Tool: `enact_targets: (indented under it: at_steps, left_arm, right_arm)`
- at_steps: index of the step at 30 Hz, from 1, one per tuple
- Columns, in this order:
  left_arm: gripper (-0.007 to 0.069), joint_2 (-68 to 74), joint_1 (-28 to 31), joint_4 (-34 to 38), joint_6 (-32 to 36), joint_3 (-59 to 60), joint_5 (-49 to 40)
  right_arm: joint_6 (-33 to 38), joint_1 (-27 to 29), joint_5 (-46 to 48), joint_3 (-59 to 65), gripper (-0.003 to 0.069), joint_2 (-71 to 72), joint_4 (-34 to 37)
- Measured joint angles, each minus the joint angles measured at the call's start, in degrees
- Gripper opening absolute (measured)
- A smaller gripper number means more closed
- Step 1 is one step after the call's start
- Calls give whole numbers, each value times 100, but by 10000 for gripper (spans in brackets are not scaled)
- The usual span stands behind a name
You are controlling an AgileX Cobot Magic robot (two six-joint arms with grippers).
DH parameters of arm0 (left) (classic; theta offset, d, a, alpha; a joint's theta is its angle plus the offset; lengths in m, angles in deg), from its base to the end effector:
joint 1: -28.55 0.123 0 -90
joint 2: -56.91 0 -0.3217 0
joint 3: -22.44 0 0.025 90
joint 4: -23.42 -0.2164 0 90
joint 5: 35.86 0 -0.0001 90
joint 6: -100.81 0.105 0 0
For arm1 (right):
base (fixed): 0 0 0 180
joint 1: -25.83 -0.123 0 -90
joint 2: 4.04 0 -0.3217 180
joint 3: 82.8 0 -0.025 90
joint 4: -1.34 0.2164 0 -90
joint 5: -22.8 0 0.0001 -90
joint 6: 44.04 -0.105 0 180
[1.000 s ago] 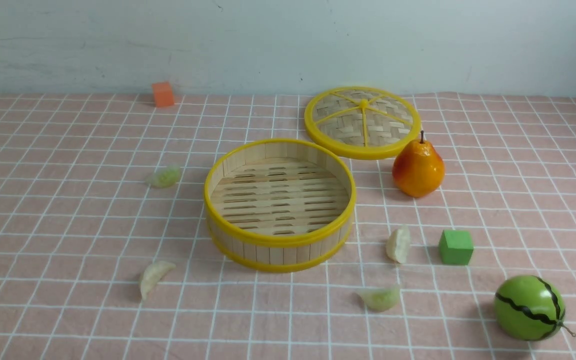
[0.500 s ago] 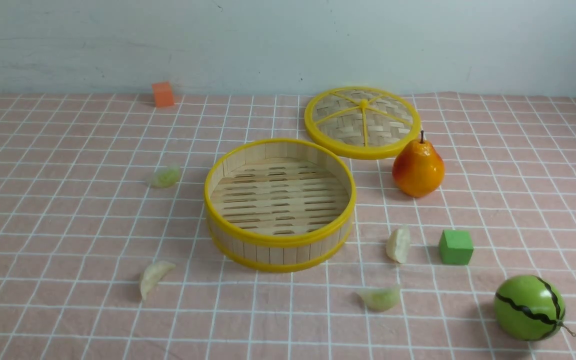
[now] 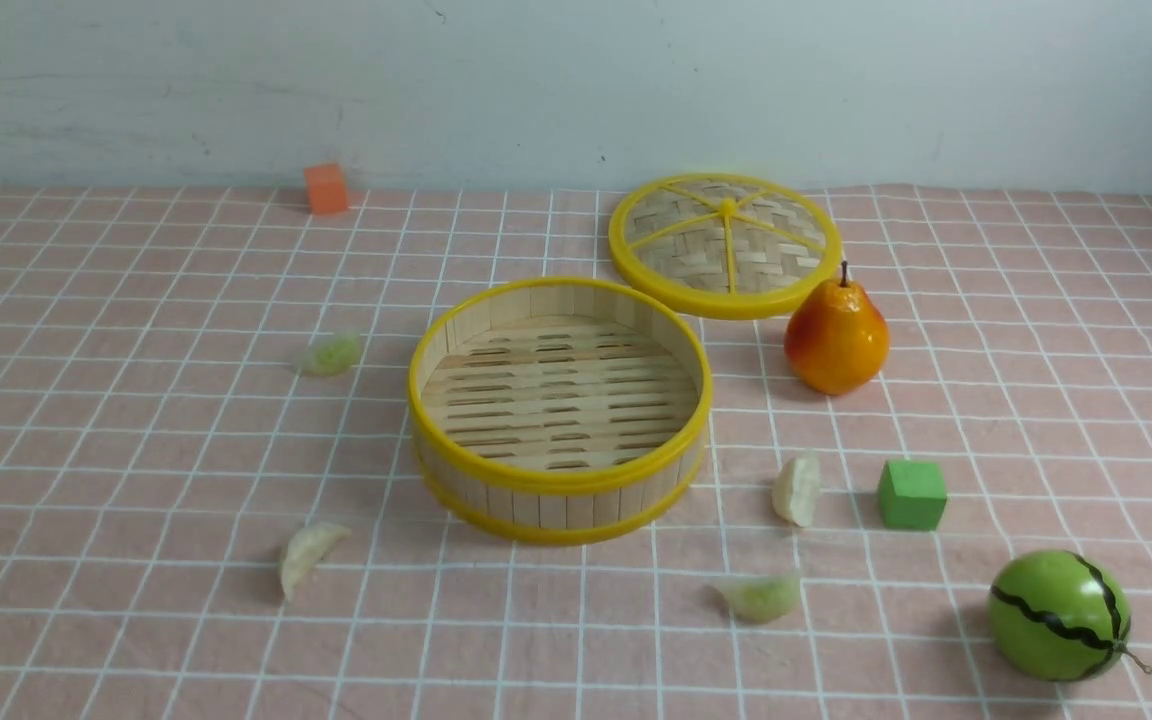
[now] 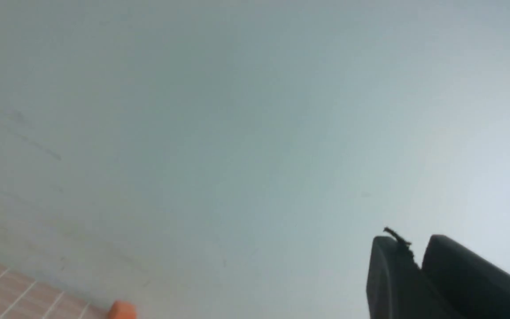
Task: Put the dumplings into the steamer on the table with the pink tablecloth.
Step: 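Reach for and grasp a dumpling on the table with the left gripper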
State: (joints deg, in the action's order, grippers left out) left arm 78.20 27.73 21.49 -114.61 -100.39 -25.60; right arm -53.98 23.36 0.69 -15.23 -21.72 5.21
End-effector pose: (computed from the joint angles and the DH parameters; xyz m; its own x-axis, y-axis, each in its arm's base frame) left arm 0.0048 -0.0007 0.3465 0.2985 -0.5566 -0.7753 0.2216 0.8306 -0.5109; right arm 0.0009 -0.0026 0.3108 0.4334 0.2527 -0.8650 -0.1253 0.9674 0.2199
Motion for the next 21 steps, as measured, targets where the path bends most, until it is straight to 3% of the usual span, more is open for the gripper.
enact_targets:
  at_steps: [1, 3, 6, 10, 13, 17, 21]
  left_arm:
    - [41, 524, 0, -166, 60, -403, -358]
    - [-1, 1320, 0, -336, 126, -808, -628]
    - [-13, 2459, -7, -391, 36, -1203, -1072]
    - [-13, 3847, -266, -382, -72, -1900, -2590]
    - [-13, 4777, -760, -88, 355, -2369, -3876]
    - [-13, 5517, -1115, 542, 1075, -2786, -4591]
    - [-6, 6426, -1230, 1065, 2020, -3319, -4911]
  right_arm:
    - [0, 0, 212, -273, 23, -353, -9]
    - [0, 0, 657, -608, -15, -897, -13]
    - [0, 0, 1588, -968, -17, -1711, -13]
    - [0, 0, 3508, -1452, -14, -2820, -13]
    - [176, 0, 5118, -1800, -14, -3696, 33]
    - [567, -145, 5527, -1850, -13, -4303, 348]
    - [1574, -840, 5238, -1898, -10, -4741, 959]
